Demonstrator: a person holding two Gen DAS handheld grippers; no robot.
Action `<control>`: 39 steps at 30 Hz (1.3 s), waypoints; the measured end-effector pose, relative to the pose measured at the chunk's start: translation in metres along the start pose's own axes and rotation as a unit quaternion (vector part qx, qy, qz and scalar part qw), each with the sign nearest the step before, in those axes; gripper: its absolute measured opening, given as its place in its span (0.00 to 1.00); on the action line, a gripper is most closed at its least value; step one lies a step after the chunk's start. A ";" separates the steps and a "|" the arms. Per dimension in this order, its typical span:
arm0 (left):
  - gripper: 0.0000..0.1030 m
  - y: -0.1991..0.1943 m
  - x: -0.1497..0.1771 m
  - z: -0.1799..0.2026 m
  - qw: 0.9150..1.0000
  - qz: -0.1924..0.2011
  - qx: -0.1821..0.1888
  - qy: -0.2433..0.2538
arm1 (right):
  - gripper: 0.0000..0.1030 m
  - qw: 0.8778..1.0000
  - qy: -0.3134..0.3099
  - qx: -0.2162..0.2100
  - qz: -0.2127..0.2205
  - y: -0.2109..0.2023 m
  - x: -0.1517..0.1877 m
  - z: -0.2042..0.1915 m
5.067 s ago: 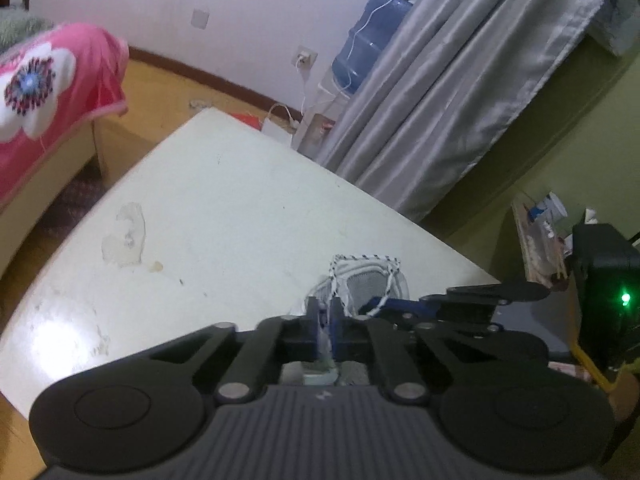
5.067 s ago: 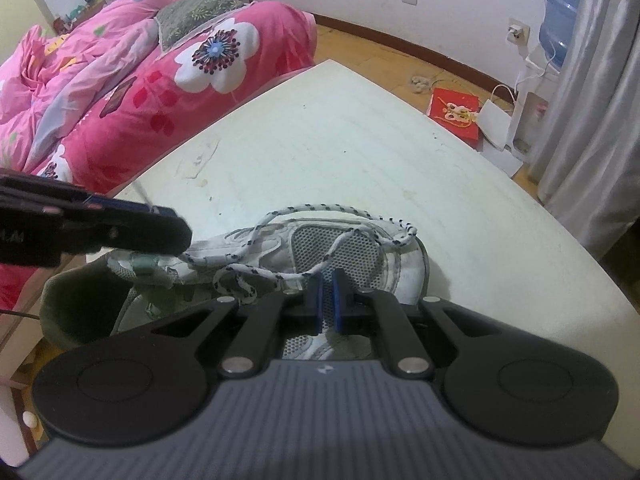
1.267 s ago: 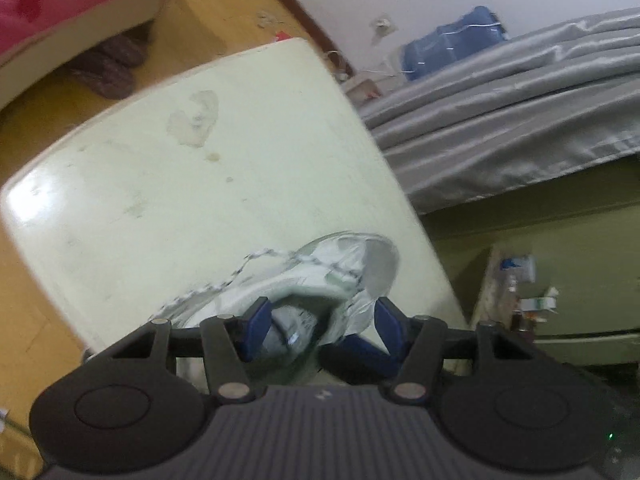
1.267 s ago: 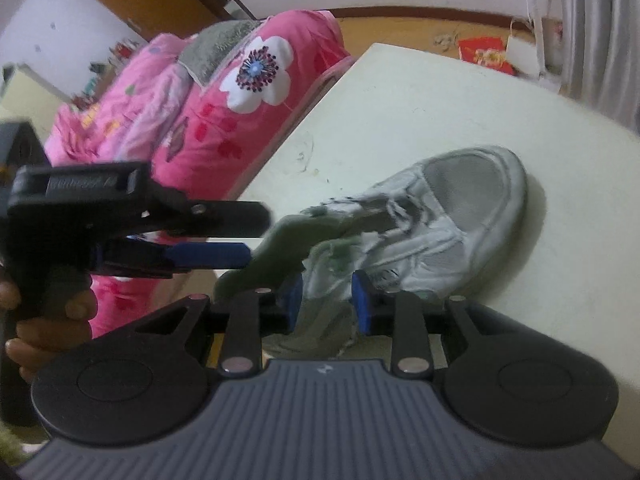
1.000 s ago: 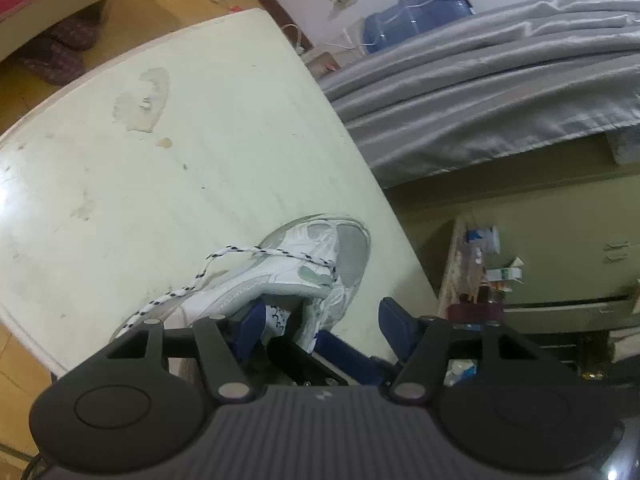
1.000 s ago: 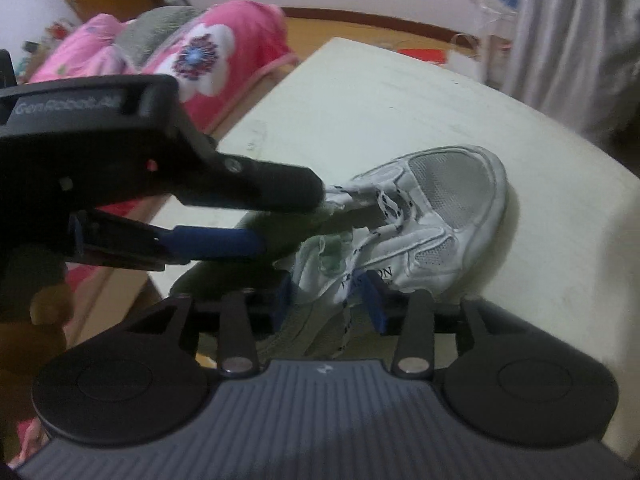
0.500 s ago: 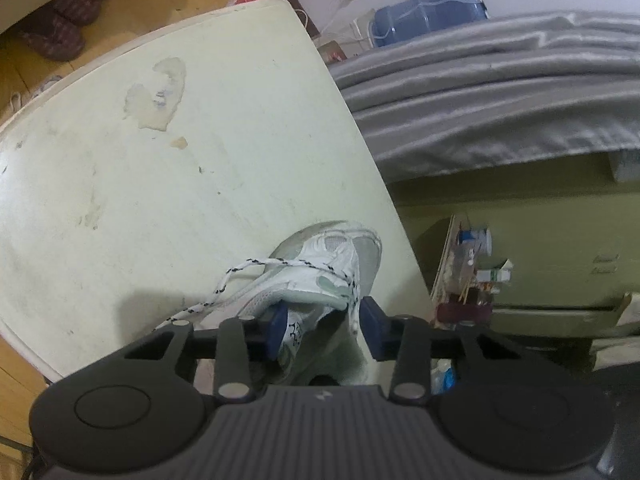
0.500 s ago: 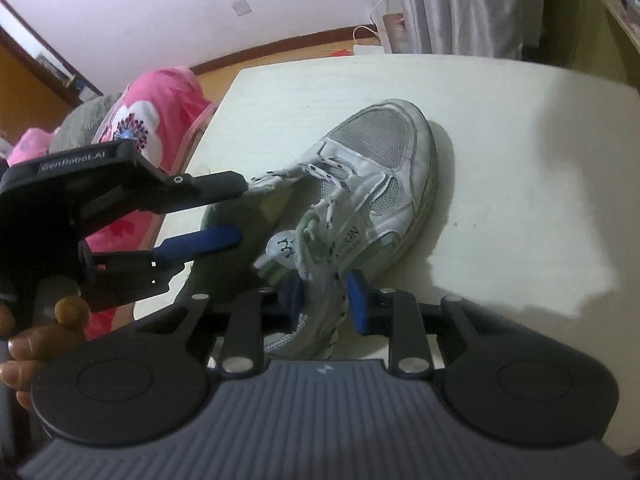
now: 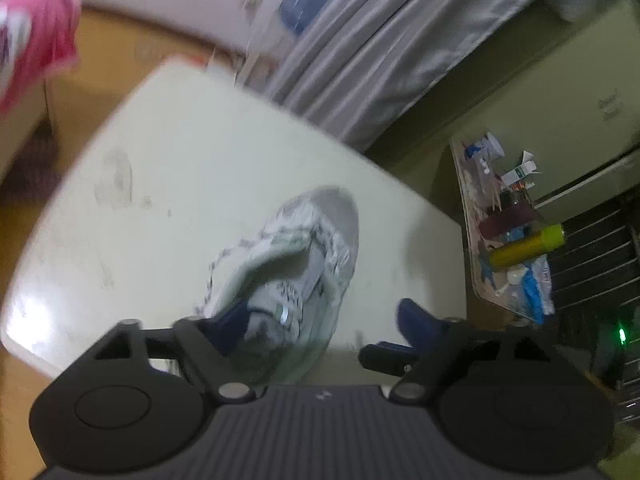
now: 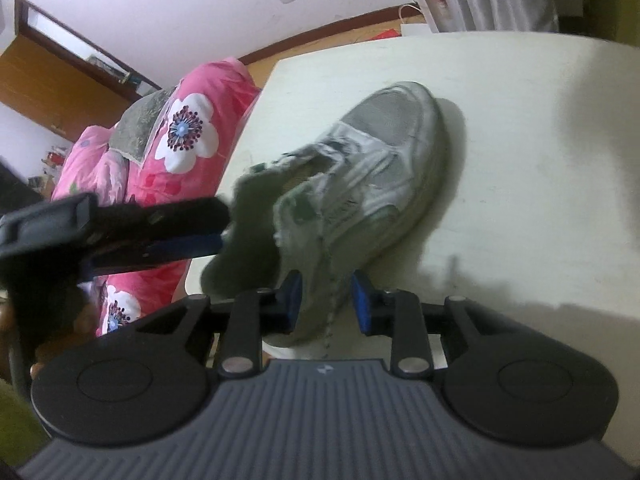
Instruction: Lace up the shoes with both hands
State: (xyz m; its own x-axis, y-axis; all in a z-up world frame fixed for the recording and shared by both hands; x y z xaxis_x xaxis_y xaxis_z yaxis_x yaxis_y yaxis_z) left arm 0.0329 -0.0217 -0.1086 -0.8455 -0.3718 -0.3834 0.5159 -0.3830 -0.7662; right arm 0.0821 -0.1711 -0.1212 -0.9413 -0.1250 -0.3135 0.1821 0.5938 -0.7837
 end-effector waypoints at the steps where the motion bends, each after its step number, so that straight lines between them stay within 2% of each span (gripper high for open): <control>1: 0.95 -0.005 0.000 0.003 1.000 0.011 -0.003 0.007 | 0.25 1.000 0.008 0.004 -0.001 -0.001 -0.002 0.005; 4: 0.99 -0.020 -0.001 0.011 0.999 0.042 -0.013 0.026 | 0.25 1.000 0.020 0.011 0.003 -0.006 -0.010 0.014; 9: 1.00 -0.028 0.001 0.000 0.997 0.051 -0.046 0.015 | 0.25 1.000 0.015 0.011 0.022 -0.013 -0.033 0.021; 12: 1.00 -0.032 0.003 -0.018 0.998 0.050 -0.036 0.007 | 0.25 1.000 -0.005 0.012 0.026 -0.009 -0.038 0.018; 14: 0.99 -0.033 0.005 -0.033 0.999 0.031 -0.028 -0.010 | 0.25 1.000 -0.024 0.012 0.017 -0.002 -0.034 0.012; 16: 0.99 -0.035 0.007 -0.050 0.998 0.024 -0.060 -0.016 | 0.25 1.000 -0.023 0.009 0.005 0.006 -0.029 0.008; 18: 0.98 -0.040 0.007 -0.065 0.995 0.028 -0.092 -0.013 | 0.25 1.000 0.004 -0.001 0.002 0.010 -0.026 0.008; 21: 0.95 -0.045 0.005 -0.084 0.992 0.039 -0.115 -0.019 | 0.25 0.999 0.032 -0.014 0.001 0.015 -0.022 0.009; 26: 0.88 -0.044 0.015 -0.111 0.985 0.026 -0.166 -0.045 | 0.23 0.997 0.070 -0.027 -0.008 0.018 -0.010 0.012; 28: 0.86 -0.042 0.020 -0.113 0.985 0.017 -0.163 -0.050 | 0.23 0.997 0.074 -0.027 -0.015 0.016 -0.002 0.012; 31: 0.78 -0.037 0.029 -0.108 0.989 0.007 -0.145 -0.032 | 0.23 0.997 0.070 -0.031 -0.031 0.016 0.009 0.012; 35: 0.69 -0.017 0.043 -0.095 0.994 -0.046 -0.097 0.027 | 0.25 0.997 0.027 -0.030 -0.060 0.023 0.019 0.006; 39: 0.64 -0.004 0.052 -0.085 0.990 -0.087 -0.071 0.090 | 0.25 0.995 -0.040 -0.024 -0.087 0.035 0.025 0.000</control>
Point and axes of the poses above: each gripper's, at about its wrist camera, not at the fingertips, and y roughly the way its jaws point, z to its right, x to its underside, the point moved 7 cm from there along y, roughly the way its jaws point, and after that the axes turned 1 degree about x, right-handed, at the moved point
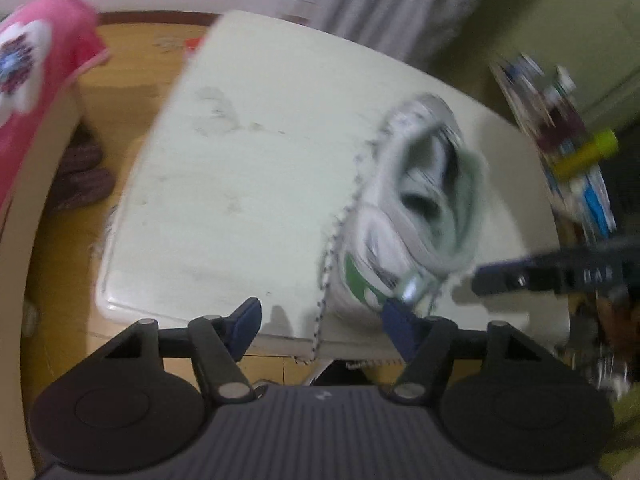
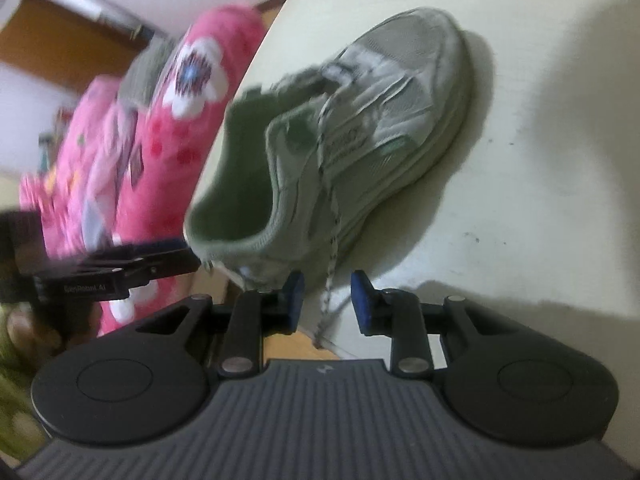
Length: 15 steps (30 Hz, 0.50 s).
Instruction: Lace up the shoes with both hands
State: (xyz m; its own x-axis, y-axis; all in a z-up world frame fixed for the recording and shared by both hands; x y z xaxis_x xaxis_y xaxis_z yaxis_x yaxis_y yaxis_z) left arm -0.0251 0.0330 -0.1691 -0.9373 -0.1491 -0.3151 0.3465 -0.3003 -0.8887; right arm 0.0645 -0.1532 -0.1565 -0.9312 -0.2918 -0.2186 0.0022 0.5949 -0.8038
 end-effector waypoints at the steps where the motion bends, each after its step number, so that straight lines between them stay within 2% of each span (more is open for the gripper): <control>1: 0.61 0.002 0.001 0.001 1.000 -0.005 0.002 0.011 | 0.25 1.000 -0.006 -0.006 -0.005 0.002 0.001 -0.001; 2: 0.56 0.004 0.001 0.001 1.000 -0.012 0.004 0.019 | 0.25 1.000 -0.007 -0.015 -0.011 0.005 0.001 -0.002; 5: 0.47 0.011 0.001 0.001 0.998 -0.031 0.006 0.045 | 0.25 0.999 -0.015 -0.028 -0.029 0.014 0.004 -0.002; 9: 0.46 0.017 0.000 0.000 0.996 -0.046 0.014 0.079 | 0.25 0.998 -0.034 -0.031 -0.047 0.026 0.003 0.001; 15: 0.47 0.027 0.002 0.010 0.990 -0.062 0.023 0.124 | 0.25 0.997 -0.030 -0.054 -0.056 0.037 -0.003 0.003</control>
State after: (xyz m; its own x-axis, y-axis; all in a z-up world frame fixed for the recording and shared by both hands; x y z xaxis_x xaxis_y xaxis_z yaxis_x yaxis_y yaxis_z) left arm -0.0174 0.0156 -0.1907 -0.9515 0.1256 -0.2808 0.2236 -0.3446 -0.9118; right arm 0.0683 -0.1330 -0.1877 -0.9001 -0.4026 -0.1664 -0.1422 0.6325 -0.7614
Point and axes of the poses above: each gripper's, at about its wrist camera, not at the fingertips, and y roughly the way its jaws point, z to its right, x to its underside, the point moved 7 cm from there along y, roughly the way its jaws point, and after that the axes turned 1 degree about x, right-handed, at the moved point
